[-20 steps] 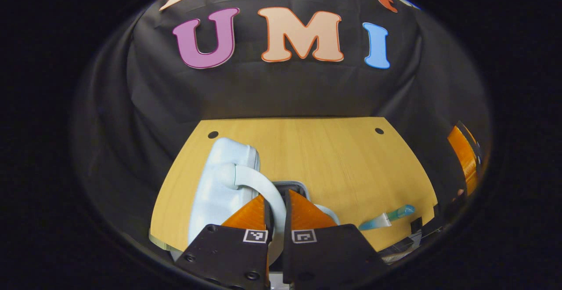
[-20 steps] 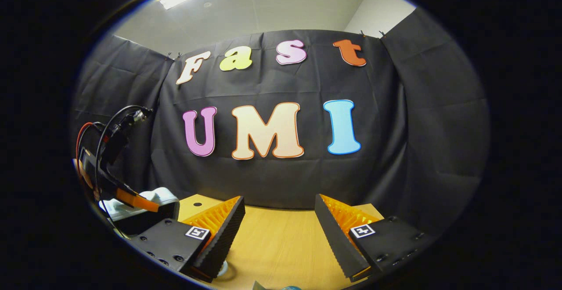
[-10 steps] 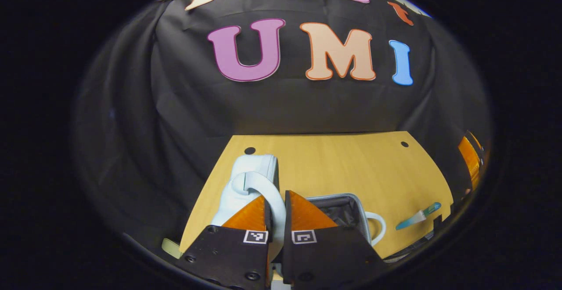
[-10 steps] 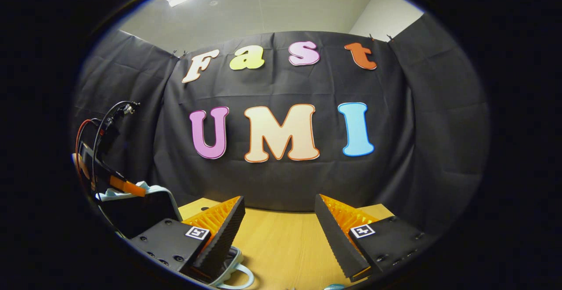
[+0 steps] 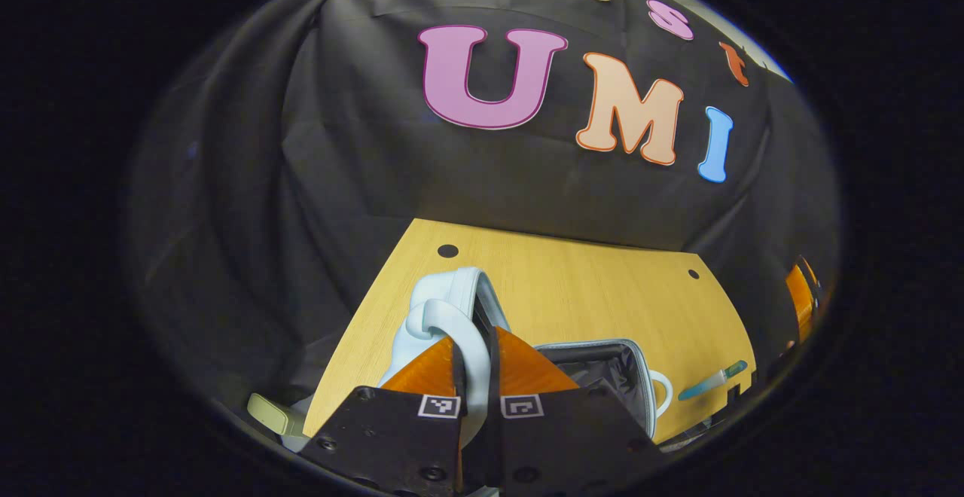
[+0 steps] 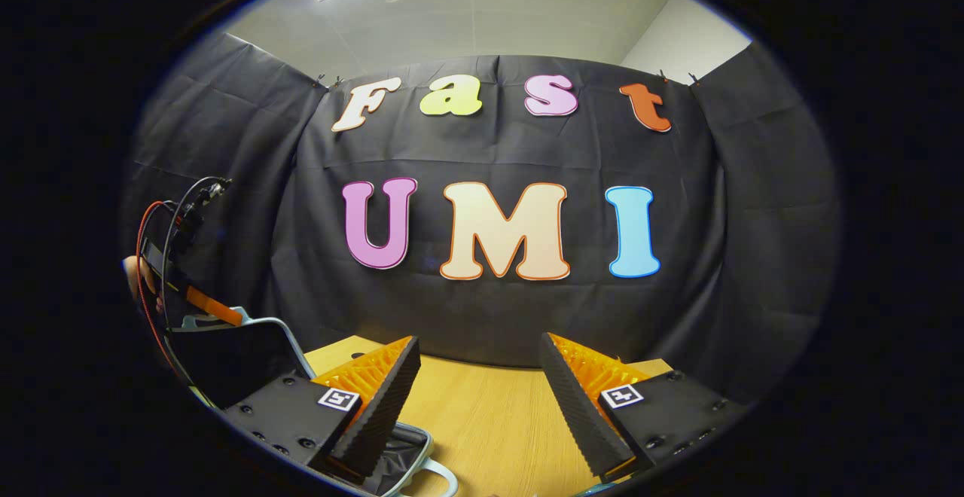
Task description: First open the suitcase, pack the skin care products into it, and then close the suitcase.
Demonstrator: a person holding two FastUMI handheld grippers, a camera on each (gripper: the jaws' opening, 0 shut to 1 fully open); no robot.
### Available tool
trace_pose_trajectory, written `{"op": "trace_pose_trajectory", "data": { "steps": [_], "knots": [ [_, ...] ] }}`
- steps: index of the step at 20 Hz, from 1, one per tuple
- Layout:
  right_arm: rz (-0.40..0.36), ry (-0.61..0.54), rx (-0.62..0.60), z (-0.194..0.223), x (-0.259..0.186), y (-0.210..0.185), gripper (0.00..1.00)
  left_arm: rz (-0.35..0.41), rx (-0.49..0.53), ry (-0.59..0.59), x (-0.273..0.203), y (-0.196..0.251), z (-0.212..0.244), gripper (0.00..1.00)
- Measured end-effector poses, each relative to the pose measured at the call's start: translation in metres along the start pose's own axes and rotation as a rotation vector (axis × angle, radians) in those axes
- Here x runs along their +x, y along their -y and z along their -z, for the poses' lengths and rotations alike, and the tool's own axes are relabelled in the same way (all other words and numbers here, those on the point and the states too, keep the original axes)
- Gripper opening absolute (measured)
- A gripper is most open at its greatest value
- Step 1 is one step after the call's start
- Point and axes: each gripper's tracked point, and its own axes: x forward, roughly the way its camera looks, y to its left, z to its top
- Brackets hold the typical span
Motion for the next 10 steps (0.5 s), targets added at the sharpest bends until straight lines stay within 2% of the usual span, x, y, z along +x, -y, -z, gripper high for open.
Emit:
{"op": "trace_pose_trajectory", "data": {
  "steps": [10],
  "knots": [
    [-0.016,-0.033,-0.026,0.012,0.010,-0.033,1.00,0.082,-0.229,-0.023,0.010,-0.069,0.025,0.08]
  ]
}}
